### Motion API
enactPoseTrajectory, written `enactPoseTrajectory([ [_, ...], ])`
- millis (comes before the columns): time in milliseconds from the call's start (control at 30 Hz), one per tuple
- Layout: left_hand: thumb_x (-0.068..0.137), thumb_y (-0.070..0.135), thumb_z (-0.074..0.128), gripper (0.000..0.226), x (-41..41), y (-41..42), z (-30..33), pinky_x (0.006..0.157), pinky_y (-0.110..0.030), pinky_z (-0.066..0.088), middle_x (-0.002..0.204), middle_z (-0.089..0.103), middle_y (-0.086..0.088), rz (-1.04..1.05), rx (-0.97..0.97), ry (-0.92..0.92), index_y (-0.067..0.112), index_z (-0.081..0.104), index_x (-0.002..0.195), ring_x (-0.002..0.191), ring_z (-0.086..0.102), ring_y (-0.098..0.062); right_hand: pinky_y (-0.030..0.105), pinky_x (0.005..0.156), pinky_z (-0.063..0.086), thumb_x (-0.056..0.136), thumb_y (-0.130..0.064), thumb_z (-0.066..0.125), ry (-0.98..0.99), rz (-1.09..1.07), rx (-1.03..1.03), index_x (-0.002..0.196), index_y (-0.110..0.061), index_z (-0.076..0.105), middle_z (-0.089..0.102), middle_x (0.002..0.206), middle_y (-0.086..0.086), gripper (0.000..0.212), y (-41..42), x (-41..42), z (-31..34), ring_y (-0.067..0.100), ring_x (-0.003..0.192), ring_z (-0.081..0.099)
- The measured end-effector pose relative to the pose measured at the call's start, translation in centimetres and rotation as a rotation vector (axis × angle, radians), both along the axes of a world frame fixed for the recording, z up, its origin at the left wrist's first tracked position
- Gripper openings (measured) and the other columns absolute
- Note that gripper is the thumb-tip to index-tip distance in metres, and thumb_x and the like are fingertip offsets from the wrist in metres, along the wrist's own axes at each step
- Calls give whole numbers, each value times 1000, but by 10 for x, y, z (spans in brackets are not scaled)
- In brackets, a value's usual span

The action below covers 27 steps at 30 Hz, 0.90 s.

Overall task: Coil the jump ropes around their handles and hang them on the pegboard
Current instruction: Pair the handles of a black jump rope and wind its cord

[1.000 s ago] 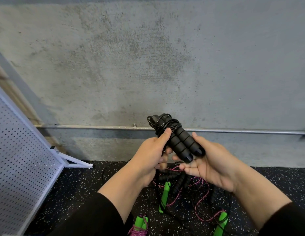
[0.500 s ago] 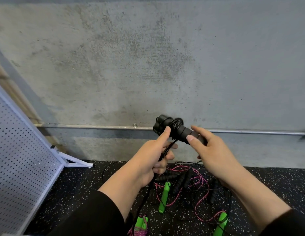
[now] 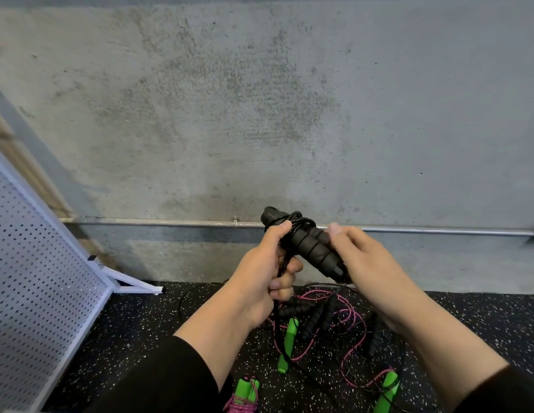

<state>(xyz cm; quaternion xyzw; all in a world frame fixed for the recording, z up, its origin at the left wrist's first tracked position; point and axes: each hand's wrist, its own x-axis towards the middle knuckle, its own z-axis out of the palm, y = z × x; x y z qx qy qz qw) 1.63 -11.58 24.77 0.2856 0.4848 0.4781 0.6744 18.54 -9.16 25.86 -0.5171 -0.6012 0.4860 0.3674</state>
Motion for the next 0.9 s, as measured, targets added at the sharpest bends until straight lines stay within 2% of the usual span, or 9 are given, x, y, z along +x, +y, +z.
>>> enactPoseTrajectory([
  [67, 95, 58, 52, 41, 1, 0, 1, 43, -22, 14, 65, 43, 3, -10, 40, 6, 17, 55, 96, 47, 16, -9, 31, 67, 53, 92, -60, 57, 127, 20, -246, 111, -22, 70, 67, 97, 1, 44, 0, 0, -1, 15, 81, 64],
  [133, 96, 55, 53, 37, 0, 0, 3, 45, -22, 14, 65, 43, 3, -14, 76, 27, 18, 52, 90, 48, 16, -9, 31, 61, 55, 90, -53, 63, 270, 118, -440, 117, -12, 67, 66, 95, 10, 49, -2, 1, -1, 21, 73, 64],
  [233, 95, 55, 54, 38, -2, 0, 4, 45, -23, 13, 65, 44, 3, -23, 76, 66, 18, 51, 84, 48, 17, -9, 25, 56, 56, 88, -36, 69, 381, 197, -500, 120, -6, 65, 70, 90, 15, 44, -3, 3, 1, 20, 64, 62],
  [367, 94, 55, 54, 38, -2, 0, 3, 44, -22, 14, 68, 45, 3, -41, 43, 65, 17, 53, 97, 49, 17, -9, 24, 53, 53, 91, -27, 72, 298, 131, -351, 115, -8, 67, 71, 89, 14, 31, 1, 3, -1, 17, 61, 60],
  [500, 90, 66, 58, 52, -2, 0, 3, 44, -23, 15, 71, 47, 3, -42, 27, 75, 20, 63, 113, 49, 18, -9, 19, 49, 44, 91, -21, 74, -101, 42, 54, 103, -26, 65, 65, 72, 0, 16, 5, 7, 3, 6, 52, 56],
  [667, 90, 68, 58, 59, -5, 0, 1, 44, -22, 14, 67, 47, 5, 5, 40, 94, 18, 64, 120, 47, 20, -8, 27, 60, 45, 90, -40, 72, -287, 87, 193, 106, -37, 62, 67, 79, -6, 19, 5, 9, -5, 11, 63, 59],
  [700, 91, 67, 57, 55, -5, 0, 1, 45, -22, 13, 67, 47, 5, 7, 49, 91, 18, 64, 114, 47, 20, -7, 27, 59, 45, 93, -45, 66, -220, 105, 138, 106, -33, 64, 68, 80, -3, 18, 3, 8, -4, 11, 60, 57],
  [800, 92, 66, 55, 46, -6, 0, 3, 45, -23, 12, 67, 45, 5, 6, 67, 81, 21, 55, 96, 48, 19, -8, 28, 53, 42, 102, -58, 38, 190, 180, -236, 112, -17, 72, 75, 96, 18, 54, 1, 6, 3, 19, 60, 51],
  [900, 93, 65, 53, 45, -5, -1, 3, 45, -23, 12, 66, 44, 5, -4, 81, 83, 21, 52, 89, 49, 19, -8, 28, 49, 37, 101, -59, 36, 340, 238, -437, 122, -11, 69, 73, 98, 25, 61, 0, 6, 4, 21, 58, 46],
])
